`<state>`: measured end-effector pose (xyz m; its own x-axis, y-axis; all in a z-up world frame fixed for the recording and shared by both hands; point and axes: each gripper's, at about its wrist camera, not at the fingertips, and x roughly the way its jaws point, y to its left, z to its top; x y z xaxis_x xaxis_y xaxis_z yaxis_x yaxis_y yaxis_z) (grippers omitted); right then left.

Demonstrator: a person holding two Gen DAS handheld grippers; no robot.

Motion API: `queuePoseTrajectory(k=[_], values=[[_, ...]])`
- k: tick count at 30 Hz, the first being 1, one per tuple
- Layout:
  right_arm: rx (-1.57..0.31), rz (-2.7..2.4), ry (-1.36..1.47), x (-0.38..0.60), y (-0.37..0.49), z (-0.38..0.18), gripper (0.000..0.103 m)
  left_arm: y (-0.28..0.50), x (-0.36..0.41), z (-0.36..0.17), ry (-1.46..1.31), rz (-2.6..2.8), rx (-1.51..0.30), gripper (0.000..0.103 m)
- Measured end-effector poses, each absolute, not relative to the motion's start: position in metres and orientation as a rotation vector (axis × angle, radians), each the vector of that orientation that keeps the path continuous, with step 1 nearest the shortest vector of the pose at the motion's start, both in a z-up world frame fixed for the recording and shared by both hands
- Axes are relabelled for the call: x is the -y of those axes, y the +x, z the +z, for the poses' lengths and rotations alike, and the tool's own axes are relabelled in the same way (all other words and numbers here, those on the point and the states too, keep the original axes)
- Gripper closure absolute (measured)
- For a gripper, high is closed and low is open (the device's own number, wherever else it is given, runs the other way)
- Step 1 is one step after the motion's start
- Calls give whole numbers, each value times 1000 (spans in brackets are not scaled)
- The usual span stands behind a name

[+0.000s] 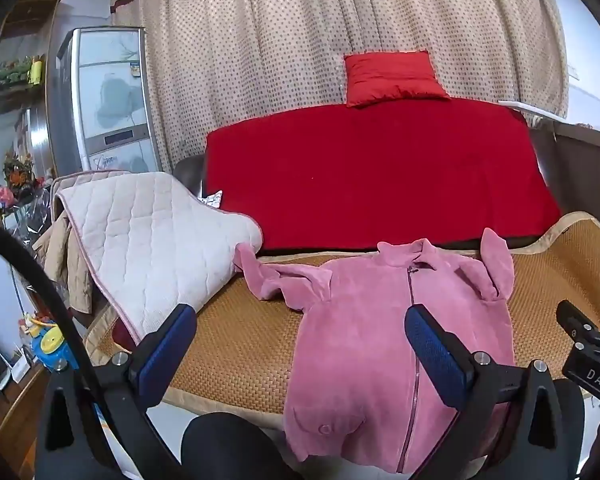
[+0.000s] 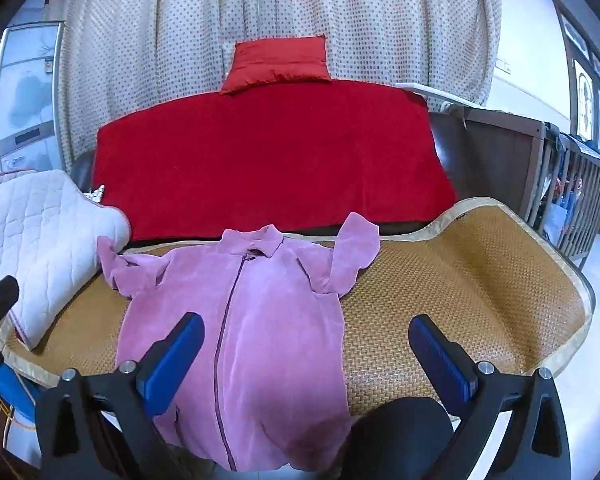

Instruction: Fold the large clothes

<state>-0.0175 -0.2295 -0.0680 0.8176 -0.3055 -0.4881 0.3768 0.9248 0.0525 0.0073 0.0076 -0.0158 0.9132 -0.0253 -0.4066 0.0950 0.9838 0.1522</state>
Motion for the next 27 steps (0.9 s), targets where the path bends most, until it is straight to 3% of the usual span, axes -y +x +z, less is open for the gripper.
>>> queuePoseTrajectory(k=[27], values=[[-482,-366,130,227,-26,-63,0,7,8,-22,200,-114,-456,0]])
